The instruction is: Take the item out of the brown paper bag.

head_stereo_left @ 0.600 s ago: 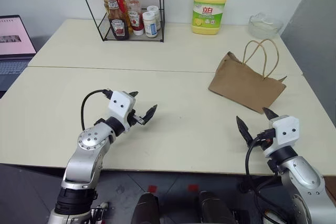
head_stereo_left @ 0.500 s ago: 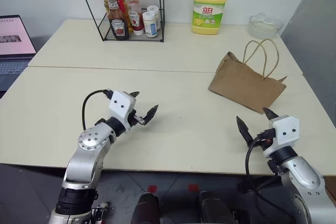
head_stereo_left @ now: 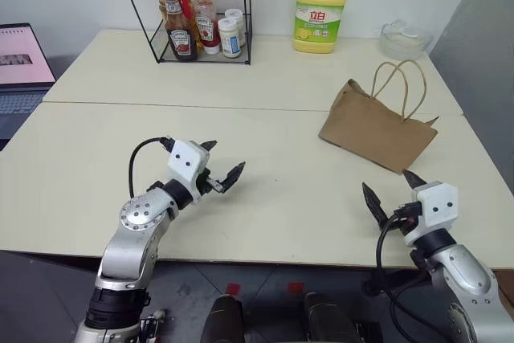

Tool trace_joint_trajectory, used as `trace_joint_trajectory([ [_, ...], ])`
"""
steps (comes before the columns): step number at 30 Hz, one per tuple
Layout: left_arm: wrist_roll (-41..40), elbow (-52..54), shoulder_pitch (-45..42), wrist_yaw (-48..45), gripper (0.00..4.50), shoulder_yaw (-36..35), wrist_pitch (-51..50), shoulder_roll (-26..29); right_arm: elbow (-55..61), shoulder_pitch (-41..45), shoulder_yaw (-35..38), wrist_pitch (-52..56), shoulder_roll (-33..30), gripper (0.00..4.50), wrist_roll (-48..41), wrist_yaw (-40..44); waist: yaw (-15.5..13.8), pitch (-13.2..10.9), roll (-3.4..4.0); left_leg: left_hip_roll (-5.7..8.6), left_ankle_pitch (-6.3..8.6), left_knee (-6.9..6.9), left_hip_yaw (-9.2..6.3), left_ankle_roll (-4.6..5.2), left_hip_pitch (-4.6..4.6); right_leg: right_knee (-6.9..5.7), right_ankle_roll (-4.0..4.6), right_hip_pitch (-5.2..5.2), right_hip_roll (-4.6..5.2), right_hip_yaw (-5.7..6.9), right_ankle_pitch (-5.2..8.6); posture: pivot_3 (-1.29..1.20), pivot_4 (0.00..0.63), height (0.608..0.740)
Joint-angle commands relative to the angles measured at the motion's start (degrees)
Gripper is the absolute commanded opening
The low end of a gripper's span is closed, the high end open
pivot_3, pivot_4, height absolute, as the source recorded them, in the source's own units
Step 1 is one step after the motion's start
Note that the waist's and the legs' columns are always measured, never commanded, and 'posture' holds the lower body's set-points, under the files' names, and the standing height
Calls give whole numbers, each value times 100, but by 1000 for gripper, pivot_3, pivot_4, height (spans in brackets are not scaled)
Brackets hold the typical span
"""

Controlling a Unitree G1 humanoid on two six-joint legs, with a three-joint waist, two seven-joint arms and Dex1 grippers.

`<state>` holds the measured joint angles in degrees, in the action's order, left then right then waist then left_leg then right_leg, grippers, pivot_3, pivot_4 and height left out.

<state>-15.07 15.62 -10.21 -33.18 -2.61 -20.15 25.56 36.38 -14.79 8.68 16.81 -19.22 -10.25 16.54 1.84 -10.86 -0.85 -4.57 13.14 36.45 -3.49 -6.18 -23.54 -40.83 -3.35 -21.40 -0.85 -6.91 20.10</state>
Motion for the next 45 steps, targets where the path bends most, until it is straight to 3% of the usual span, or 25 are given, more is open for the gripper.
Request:
trace_joint_trajectory([
  [1,-437,314,-53,-545,4456,-258,133,310,291,-24,0,-143,-52,4500,29,57,1,0,0,0,0,-1,0,0,0,0,0,0,0,0,0,0,150,740],
  [9,-1410,62,-1085,-1558,4456,-322,-302,787,1082,368,331,425,-212,4500,-56,-158,0,1,-5,1,0,-2,0,0,1,2,0,2,0,2,0,0,150,740],
  [14,-1637,50,-1559,-2074,4456,-103,-564,1012,1095,1543,986,1781,-266,4500,-587,-645,14,1,-5,0,0,-3,-1,0,3,1,0,2,-2,2,0,0,150,740],
  [21,-1695,186,-1687,-2276,4456,83,-712,1022,580,3114,1190,3605,-543,4500,-1158,-843,14,1,-4,0,0,-12,0,0,5,3,2,0,-1,0,0,0,150,740],
  [33,-1661,505,-2000,-1842,4456,284,-992,868,-473,4312,1261,4002,-939,4500,-1192,-831,12,1,-5,1,0,-27,2,1,0,13,2,-7,-1,0,0,0,150,740],
  [45,-1645,426,-2214,-1861,4456,316,-1078,874,-1477,5077,1103,3662,-1272,4500,-1195,-371,13,0,-4,1,0,-33,4,1,0,22,3,-8,0,-1,0,0,150,740],
])
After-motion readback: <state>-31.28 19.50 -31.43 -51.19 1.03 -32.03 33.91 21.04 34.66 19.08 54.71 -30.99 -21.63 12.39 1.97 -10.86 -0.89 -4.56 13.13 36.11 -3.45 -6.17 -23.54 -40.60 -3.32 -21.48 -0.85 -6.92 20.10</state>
